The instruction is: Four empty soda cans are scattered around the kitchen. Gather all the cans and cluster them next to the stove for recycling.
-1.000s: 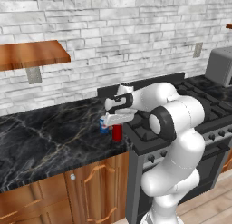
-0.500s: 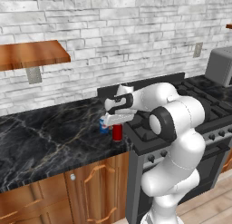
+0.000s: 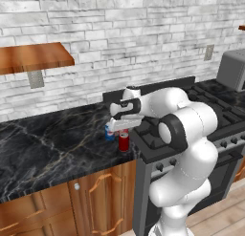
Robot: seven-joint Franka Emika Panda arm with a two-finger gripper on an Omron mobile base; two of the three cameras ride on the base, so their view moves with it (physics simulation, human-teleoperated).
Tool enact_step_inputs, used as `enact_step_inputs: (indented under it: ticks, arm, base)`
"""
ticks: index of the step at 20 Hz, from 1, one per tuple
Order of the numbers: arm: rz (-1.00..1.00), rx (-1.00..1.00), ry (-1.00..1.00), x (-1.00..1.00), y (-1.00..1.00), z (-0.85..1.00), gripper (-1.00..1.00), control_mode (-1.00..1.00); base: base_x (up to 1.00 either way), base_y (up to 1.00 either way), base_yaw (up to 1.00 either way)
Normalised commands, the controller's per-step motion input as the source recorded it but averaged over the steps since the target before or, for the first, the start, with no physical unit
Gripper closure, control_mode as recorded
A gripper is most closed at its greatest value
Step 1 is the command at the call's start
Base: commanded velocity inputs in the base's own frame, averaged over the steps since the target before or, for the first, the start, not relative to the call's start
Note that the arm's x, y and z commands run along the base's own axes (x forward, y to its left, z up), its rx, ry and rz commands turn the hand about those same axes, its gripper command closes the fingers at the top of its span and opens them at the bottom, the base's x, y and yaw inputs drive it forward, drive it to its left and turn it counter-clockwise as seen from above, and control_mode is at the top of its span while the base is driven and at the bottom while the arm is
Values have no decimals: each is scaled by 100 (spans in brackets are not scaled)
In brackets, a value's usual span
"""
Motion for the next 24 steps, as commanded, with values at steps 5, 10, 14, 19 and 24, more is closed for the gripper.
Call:
enact_step_inputs:
  ticks: [5,10,14,19,24]
  arm:
    - [-3,-3,3,-12,4,39,-100,-100]
    - [-2,-2,2,-33,-2,54,-100,-100]
    - [2,3,-9,-49,-53,23,-100,-100]
    - [7,11,-14,-50,-87,12,-100,-100]
    - [7,15,-10,-50,-91,1,-100,-100]
  base:
    - [0,0,0]
    - [0,0,0]
    - [0,0,0]
    - [0,0,0]
    - [0,0,0]
